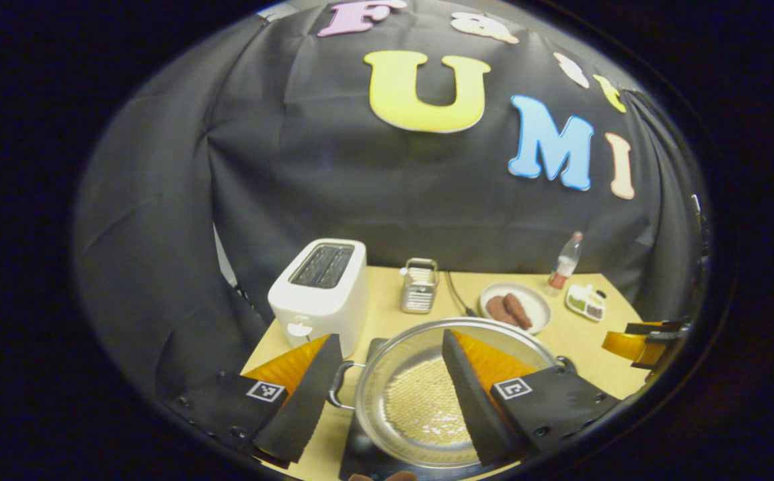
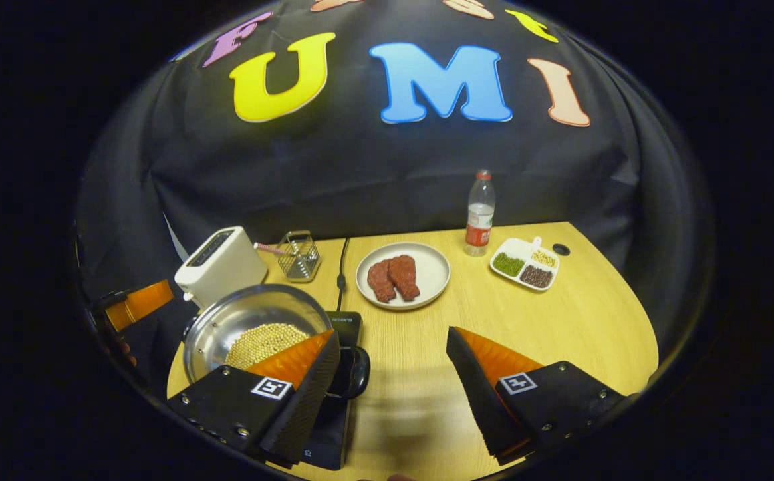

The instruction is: First push the handle of the pot to place it horizontally, then grasp the pot with both hands and set it on the induction cooktop.

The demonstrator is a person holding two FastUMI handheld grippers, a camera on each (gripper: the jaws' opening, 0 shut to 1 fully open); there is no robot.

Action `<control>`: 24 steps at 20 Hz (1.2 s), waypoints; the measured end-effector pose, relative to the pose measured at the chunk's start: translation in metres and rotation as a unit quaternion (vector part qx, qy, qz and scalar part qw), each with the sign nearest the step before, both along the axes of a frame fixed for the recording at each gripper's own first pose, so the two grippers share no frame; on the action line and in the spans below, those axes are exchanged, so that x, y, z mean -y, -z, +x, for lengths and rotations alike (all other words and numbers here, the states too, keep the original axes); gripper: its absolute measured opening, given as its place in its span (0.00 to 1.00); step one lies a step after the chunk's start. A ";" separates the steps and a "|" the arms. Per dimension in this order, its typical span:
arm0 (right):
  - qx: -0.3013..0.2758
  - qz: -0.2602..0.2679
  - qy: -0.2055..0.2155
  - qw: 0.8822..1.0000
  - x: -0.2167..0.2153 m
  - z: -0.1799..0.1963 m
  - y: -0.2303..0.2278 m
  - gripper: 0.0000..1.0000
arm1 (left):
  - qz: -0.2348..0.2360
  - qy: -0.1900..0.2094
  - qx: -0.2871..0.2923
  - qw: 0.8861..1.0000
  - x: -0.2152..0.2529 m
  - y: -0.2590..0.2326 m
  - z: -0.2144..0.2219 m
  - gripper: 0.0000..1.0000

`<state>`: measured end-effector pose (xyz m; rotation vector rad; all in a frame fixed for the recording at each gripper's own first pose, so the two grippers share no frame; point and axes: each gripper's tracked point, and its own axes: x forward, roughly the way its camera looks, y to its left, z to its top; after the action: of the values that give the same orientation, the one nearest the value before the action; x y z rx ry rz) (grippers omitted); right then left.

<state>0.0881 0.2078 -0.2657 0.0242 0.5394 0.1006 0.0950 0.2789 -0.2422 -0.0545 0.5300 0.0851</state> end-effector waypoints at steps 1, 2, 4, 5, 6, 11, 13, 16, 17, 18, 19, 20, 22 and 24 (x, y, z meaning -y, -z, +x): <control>0.017 0.008 -0.001 1.000 0.006 -0.002 -0.018 0.97 | -0.001 0.003 0.018 1.000 0.017 -0.018 -0.001 0.95; 0.035 0.013 0.000 0.999 0.016 -0.005 -0.036 0.97 | -0.002 0.006 0.036 0.999 0.034 -0.034 0.000 1.00; 0.072 0.018 0.005 0.997 0.037 -0.011 -0.073 0.97 | 0.001 0.018 0.074 0.997 0.073 -0.068 -0.002 0.97; 0.091 0.019 0.007 0.996 0.048 -0.014 -0.091 0.96 | 0.003 0.024 0.093 0.995 0.090 -0.086 -0.003 0.96; 0.110 0.018 0.009 0.994 0.058 -0.018 -0.108 0.97 | 0.002 0.029 0.110 0.994 0.109 -0.103 -0.007 0.94; 0.178 0.008 0.016 0.984 0.112 -0.040 -0.177 0.97 | 0.003 0.040 0.192 0.981 0.180 -0.197 -0.031 0.94; 0.195 0.016 0.025 0.980 0.131 -0.049 -0.199 0.97 | 0.014 0.040 0.217 0.975 0.201 -0.233 -0.049 0.93; 0.224 0.023 0.034 0.974 0.162 -0.062 -0.231 0.97 | 0.027 0.036 0.241 0.969 0.228 -0.258 -0.066 0.93; 0.235 0.024 0.034 0.971 0.170 -0.066 -0.239 0.96 | 0.031 0.034 0.246 0.968 0.234 -0.263 -0.070 0.93; 0.243 0.023 0.032 0.969 0.176 -0.068 -0.243 0.96 | 0.033 0.030 0.253 0.966 0.242 -0.266 -0.073 0.93; 0.249 0.021 0.028 0.968 0.182 -0.071 -0.247 0.96 | 0.033 0.029 0.258 0.965 0.251 -0.269 -0.075 0.93; 0.253 0.016 0.025 0.967 0.188 -0.073 -0.250 0.97 | 0.034 0.025 0.262 0.964 0.257 -0.269 -0.077 0.93; 0.260 0.010 0.016 0.965 0.195 -0.074 -0.254 0.97 | 0.038 0.021 0.256 0.966 0.271 -0.266 -0.083 0.93; 0.259 0.013 0.003 0.966 0.196 -0.076 -0.254 0.97 | 0.046 0.020 0.251 0.967 0.281 -0.266 -0.088 0.95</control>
<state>0.0118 0.0117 -0.0113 0.0232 0.0141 0.1023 0.0075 -0.0021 0.0238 0.0256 0.0193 0.0530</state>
